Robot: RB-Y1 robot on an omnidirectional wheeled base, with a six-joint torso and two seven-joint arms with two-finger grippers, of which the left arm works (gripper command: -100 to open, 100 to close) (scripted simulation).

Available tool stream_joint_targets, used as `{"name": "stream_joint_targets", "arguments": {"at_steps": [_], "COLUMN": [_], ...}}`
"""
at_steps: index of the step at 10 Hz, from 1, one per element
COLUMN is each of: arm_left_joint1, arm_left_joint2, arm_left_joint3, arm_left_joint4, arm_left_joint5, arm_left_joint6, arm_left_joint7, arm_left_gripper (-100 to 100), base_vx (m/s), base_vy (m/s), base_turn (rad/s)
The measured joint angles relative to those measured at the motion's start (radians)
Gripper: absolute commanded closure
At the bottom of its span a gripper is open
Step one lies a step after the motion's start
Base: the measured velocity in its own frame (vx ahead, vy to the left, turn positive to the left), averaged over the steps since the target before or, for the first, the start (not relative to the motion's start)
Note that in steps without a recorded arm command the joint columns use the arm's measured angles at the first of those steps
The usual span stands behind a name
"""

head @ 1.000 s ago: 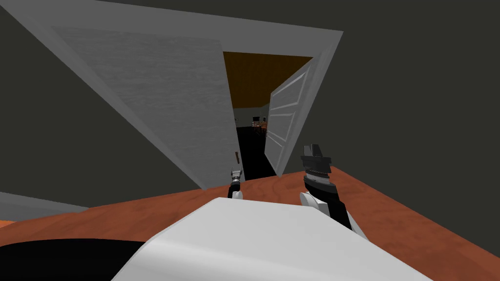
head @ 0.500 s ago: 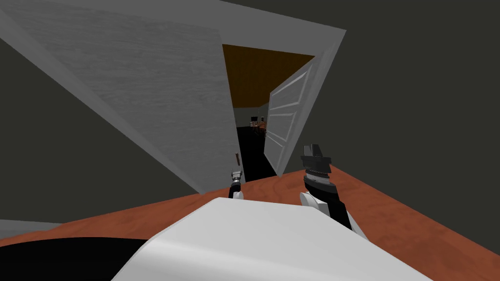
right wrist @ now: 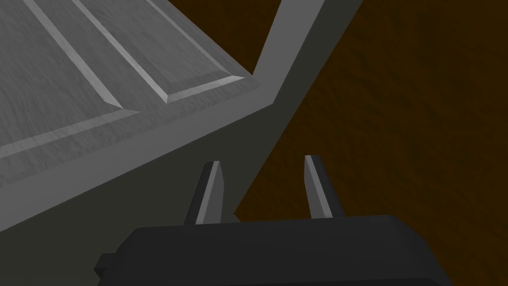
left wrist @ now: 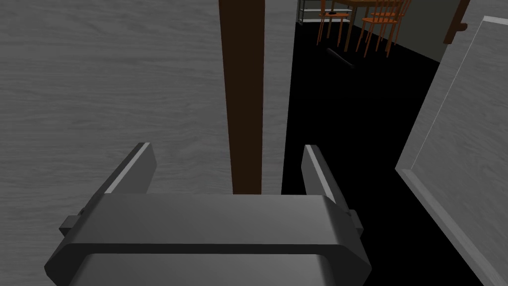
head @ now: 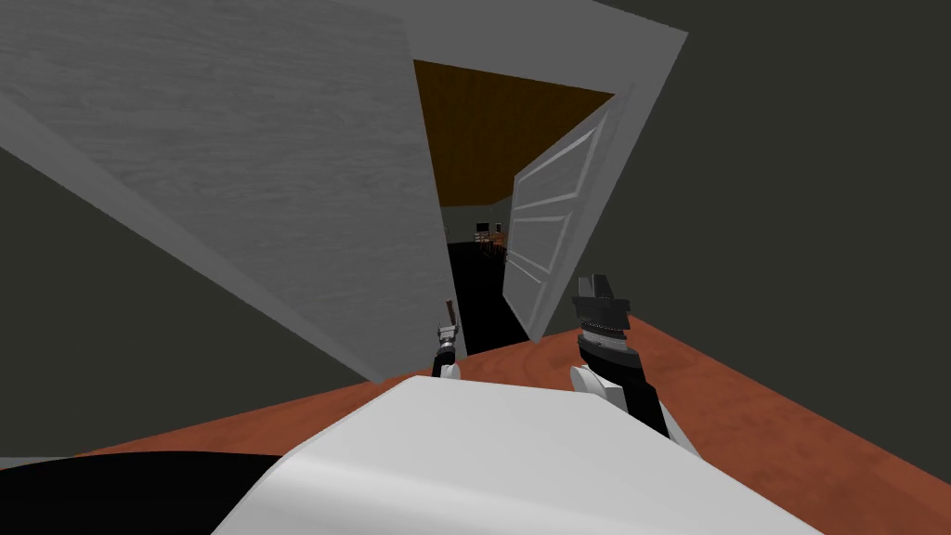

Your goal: Push the door open

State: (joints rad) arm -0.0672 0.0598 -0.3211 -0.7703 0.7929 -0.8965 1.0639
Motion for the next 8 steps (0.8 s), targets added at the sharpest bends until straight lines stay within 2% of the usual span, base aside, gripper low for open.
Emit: {"name": "stream_joint_targets", "arguments": {"at_steps": [3,4,5,8], "arm_left_joint1": [0.0,-0.001,-0.002,-0.004], "arm_left_joint2": [0.0,-0.003,-0.004,-0.003], "arm_left_joint3": [0.003,0.004,0.004,0.005], "arm_left_joint4": [0.005,0.009,0.009,0.009], "arm_left_joint5": [0.003,0.005,0.005,0.005], "arm_left_joint6": [-0.003,-0.004,-0.005,-0.001], "arm_left_joint7": [0.008,0.01,0.011,0.011], "arm_left_gripper": [-100,-100,100,100], "base_vx": [0.194,0.075,-0.01,-0.013], "base_vy": [0.05,0.039,-0.005,-0.01], "base_turn": [-0.024,-0.009,0.019,-0.01]}}
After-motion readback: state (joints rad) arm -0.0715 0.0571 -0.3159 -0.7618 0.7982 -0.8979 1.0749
